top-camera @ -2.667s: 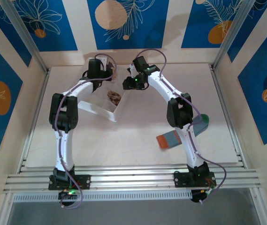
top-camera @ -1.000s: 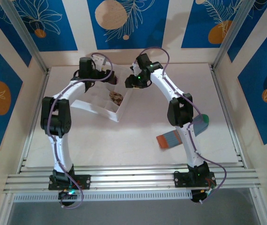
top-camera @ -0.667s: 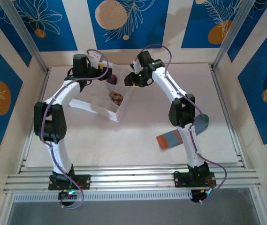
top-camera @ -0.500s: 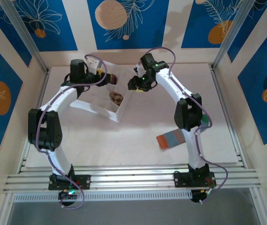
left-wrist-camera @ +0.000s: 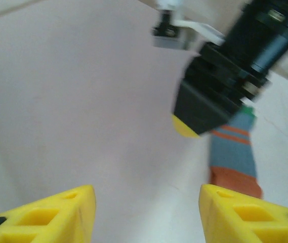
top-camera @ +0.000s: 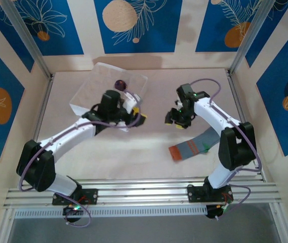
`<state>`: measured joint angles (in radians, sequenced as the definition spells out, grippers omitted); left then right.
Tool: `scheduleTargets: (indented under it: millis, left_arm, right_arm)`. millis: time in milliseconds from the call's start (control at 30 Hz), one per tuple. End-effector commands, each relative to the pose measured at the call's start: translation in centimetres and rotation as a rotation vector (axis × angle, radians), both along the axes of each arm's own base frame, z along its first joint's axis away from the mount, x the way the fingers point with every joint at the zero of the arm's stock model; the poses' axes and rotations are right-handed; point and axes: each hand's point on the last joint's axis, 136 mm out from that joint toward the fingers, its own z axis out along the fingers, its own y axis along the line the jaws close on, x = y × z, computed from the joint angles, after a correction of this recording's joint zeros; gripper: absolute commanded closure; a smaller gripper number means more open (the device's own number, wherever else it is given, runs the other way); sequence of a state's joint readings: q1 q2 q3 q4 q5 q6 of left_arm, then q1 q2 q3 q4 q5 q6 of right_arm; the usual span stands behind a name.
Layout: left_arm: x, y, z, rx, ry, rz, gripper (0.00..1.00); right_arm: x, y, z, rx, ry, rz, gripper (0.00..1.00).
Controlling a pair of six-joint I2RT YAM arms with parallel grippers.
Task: Roll the socks
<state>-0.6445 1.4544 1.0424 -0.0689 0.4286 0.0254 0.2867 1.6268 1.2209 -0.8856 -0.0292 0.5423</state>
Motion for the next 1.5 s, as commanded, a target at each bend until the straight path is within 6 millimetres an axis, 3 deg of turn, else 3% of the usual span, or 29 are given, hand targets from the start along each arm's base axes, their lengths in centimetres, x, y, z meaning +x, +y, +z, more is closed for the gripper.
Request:
scheduleTargets:
  millis: [0, 167, 333, 500, 633, 867, 967, 1067, 1233, 1333, 1467]
  left_arm:
    - [-2.8, -2.1, -3.4, 0.082, 0.027, -0.033, 0.47]
    - [-7.3, -8.1, -8.0, 0.151, 0.054, -0.158, 0.49]
    - [-9.3, -13.5, -10.7, 0.166, 0.094, -0.227, 0.60]
    - [-9.1, -17.3, -12.2, 0.168, 0.099, -0.248, 0.72]
    - [-7.9, -18.4, -14.4, 0.197, 0.109, -0.218, 0.77]
    - [-5.7, -15.6, -17.4, 0.173, 0.149, -0.105, 0.85]
    - [-5.5, -13.5, -18.1, 0.226, 0.134, -0.079, 0.86]
    - [-5.4, -10.8, -19.0, 0.293, 0.118, -0.032, 0.88]
    - [-5.1, -6.6, -19.2, 0.303, 0.147, 0.065, 0.86]
    - [-4.4, -4.5, -18.3, 0.301, 0.103, 0.139, 0.80]
    - [-3.4, -2.7, -16.7, 0.284, 0.072, 0.172, 0.80]
  right_arm:
    - [-1.6, -3.5, -1.2, 0.001, 0.042, -0.137, 0.44]
    - [-3.4, -8.4, -2.7, 0.070, 0.036, -0.320, 0.44]
    - [-3.9, -11.4, -3.9, 0.126, 0.015, -0.426, 0.45]
    - [-2.9, -12.8, -5.3, 0.159, 0.035, -0.458, 0.53]
    - [-1.9, -13.3, -6.3, 0.161, 0.071, -0.451, 0.59]
    - [-0.4, -11.8, -7.4, 0.132, 0.124, -0.368, 0.65]
    - [0.5, -9.7, -7.7, 0.110, 0.135, -0.302, 0.65]
    - [1.9, -6.7, -8.0, 0.094, 0.129, -0.214, 0.65]
    - [4.6, 0.7, -8.2, 0.061, 0.088, 0.021, 0.65]
    - [6.0, 5.3, -7.4, 0.091, 0.029, 0.161, 0.65]
    - [7.0, 8.6, -5.0, 0.110, -0.075, 0.276, 0.61]
